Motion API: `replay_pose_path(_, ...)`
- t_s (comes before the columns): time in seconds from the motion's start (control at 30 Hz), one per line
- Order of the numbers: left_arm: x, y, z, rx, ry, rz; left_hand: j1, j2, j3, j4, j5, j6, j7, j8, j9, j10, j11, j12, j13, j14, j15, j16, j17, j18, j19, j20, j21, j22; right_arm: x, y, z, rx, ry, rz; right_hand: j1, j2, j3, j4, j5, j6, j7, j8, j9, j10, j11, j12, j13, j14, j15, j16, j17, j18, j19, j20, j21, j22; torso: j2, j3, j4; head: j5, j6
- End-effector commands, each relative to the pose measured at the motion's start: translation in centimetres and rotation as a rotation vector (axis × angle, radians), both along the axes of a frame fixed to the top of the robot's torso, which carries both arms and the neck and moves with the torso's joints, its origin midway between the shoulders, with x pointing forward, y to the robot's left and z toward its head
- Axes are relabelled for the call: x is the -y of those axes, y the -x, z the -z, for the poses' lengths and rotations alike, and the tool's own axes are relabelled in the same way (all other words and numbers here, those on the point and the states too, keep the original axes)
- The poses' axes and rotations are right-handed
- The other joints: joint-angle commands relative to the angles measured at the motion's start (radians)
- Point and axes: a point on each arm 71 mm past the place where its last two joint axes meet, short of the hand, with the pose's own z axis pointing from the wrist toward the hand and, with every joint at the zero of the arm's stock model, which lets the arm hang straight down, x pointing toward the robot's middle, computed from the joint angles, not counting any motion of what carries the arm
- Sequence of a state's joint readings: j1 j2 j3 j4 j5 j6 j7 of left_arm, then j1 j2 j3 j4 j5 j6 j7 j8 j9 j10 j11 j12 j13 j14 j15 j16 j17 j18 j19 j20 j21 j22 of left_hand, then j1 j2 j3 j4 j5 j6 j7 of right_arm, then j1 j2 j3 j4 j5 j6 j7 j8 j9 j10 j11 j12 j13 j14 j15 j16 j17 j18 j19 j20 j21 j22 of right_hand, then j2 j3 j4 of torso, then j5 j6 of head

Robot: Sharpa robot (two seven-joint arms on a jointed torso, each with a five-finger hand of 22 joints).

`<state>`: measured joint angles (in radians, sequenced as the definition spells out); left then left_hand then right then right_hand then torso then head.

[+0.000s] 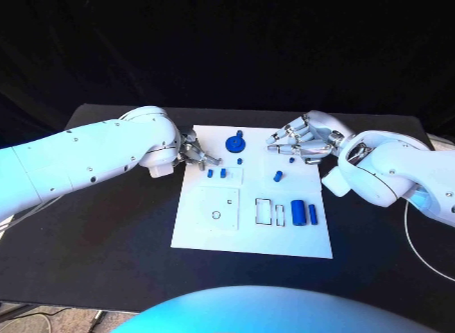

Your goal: Assemble the parts on the task board

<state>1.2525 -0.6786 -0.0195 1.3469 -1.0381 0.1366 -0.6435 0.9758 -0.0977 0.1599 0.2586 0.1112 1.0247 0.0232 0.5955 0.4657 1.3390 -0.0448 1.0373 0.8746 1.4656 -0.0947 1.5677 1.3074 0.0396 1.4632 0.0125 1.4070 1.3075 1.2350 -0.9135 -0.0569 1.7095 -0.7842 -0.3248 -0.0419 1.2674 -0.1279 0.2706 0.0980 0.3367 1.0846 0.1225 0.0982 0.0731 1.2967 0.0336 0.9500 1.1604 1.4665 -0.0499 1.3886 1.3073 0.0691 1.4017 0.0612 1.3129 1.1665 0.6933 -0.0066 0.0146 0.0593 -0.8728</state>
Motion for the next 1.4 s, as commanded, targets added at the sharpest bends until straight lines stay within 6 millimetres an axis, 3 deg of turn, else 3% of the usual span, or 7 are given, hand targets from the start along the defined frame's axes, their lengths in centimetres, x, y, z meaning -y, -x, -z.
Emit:
replay_pose_path(0.03, 0.5, -0.5, -0.8, 0.082, 0.228, -0.034, 0.036, 0.020, -0.031, 0.012, 0.009, -0.051, 0.018, -0.014, -0.011, -0.099, 0.017, -0.139, -0.150, 0.105, 0.007, 0.002, 0.262, 0.021, 0.033, 0.003, -0.139, 0.151, -0.1, 0.1, 0.0, 0.006, 0.002, -0.016, -0.007, 0.004, -0.006, -0.001, 0.007, -0.010, -0.001, -0.004, 0.000, -0.007, 0.001, -0.001, -0.002, 0.062, 0.009, -0.004, 0.081, 0.016, -0.002, 0.002, -0.006, 0.000, 0.000, 0.0011, -0.0005, -0.002, 0.000)
replay_pose_path(0.2, 1.4, -1.1, -2.1, 0.211, 0.443, 0.033, 0.139, 0.030, -0.077, 0.018, 0.014, -0.217, 0.106, -0.078, -0.053, -0.329, 0.098, -0.301, -0.279, -0.101, 0.080, -0.337, -0.128, 0.122, -0.237, 0.061, -0.850, -0.145, 0.0, 0.1, 0.0, 0.006, 0.002, -0.015, -0.007, 0.004, -0.006, -0.001, 0.007, -0.010, -0.001, -0.004, 0.000, -0.007, 0.001, -0.001, -0.002, 0.062, 0.009, -0.004, 0.081, 0.016, -0.002, 0.002, -0.006, 0.000, 0.000, -0.0001, -0.0002, -0.008, 0.000)
replay_pose_path(0.47, 4.5, -1.0, -3.2, 0.466, 0.439, 0.311, 0.482, 0.024, 0.011, -0.141, 0.012, -0.305, 0.140, -0.181, -0.154, -0.474, 0.138, -0.502, -0.453, -0.323, 0.110, -0.694, -0.490, 0.141, -0.303, 0.106, -1.023, -0.284, -0.1, 0.0, 0.0, 0.006, 0.003, -0.015, -0.007, 0.004, -0.007, -0.001, 0.007, -0.010, 0.000, -0.005, 0.000, -0.007, 0.001, 0.001, -0.001, 0.063, 0.009, -0.002, 0.083, 0.016, -0.001, 0.002, -0.006, 0.000, 0.001, -0.0013, -0.0018, -0.015, 0.000)
replay_pose_path(0.67, 6.4, -0.7, -2.8, 0.557, 0.323, 0.461, 0.517, -0.019, 0.063, -0.176, 0.010, -0.202, 0.119, -0.287, -0.254, -0.415, 0.142, -0.659, -0.628, -0.238, 0.107, -0.676, -0.510, 0.141, -0.234, 0.101, -1.040, -0.336, -0.1, 0.0, 0.0, 0.006, 0.002, -0.017, -0.006, 0.005, -0.007, -0.001, 0.008, -0.011, -0.001, -0.005, 0.000, -0.007, 0.001, 0.000, -0.002, 0.063, 0.009, -0.002, 0.083, 0.016, -0.001, 0.002, -0.006, 0.001, 0.001, 0.0000, -0.0017, -0.019, 0.001)
replay_pose_path(0.8, 7.2, -0.6, -2.5, 0.571, 0.248, 0.511, 0.501, -0.028, 0.075, -0.180, 0.010, -0.141, 0.119, -0.322, -0.287, -0.379, 0.139, -0.705, -0.686, -0.099, 0.103, -0.466, -0.316, 0.142, -0.162, 0.095, -1.001, -0.329, -0.1, 0.0, 0.0, 0.007, 0.002, -0.016, -0.005, 0.006, -0.007, -0.002, 0.009, -0.010, -0.001, -0.005, 0.000, -0.007, 0.000, 0.000, -0.002, 0.063, 0.009, -0.002, 0.083, 0.016, -0.001, 0.002, -0.006, 0.001, 0.001, 0.0003, -0.0018, -0.020, 0.006)
replay_pose_path(0.97, 7.9, -0.7, -2.0, 0.553, 0.151, 0.546, 0.476, -0.039, 0.085, -0.184, 0.009, -0.078, 0.116, -0.368, -0.323, -0.327, 0.131, -0.748, -0.744, 0.014, 0.095, -0.232, -0.080, 0.087, -0.020, 0.086, -0.612, -0.130, -0.1, 0.0, -0.1, 0.017, 0.002, -0.011, -0.004, 0.007, -0.007, -0.002, 0.011, -0.011, -0.001, -0.005, 0.000, -0.008, 0.000, -0.001, -0.003, 0.063, 0.009, -0.002, 0.083, 0.016, -0.001, 0.002, -0.006, 0.000, 0.001, 0.0011, -0.0022, -0.022, 0.009)
replay_pose_path(1.4, 8.5, -0.8, -0.8, 0.485, 0.046, 0.570, 0.456, -0.046, 0.094, -0.183, 0.005, -0.017, 0.111, -0.399, -0.346, -0.259, 0.121, -0.792, -0.781, 0.034, 0.085, -0.207, -0.080, 0.059, 0.030, 0.074, -0.415, -0.022, 0.3, -0.2, -0.3, 0.057, -0.010, 0.030, -0.002, 0.010, -0.007, -0.002, 0.009, -0.012, 0.000, -0.006, 0.000, -0.014, 0.001, -0.010, -0.010, 0.062, 0.009, -0.008, 0.078, 0.018, -0.004, 0.001, -0.012, -0.008, 0.001, 0.0004, -0.0012, -0.027, 0.009)
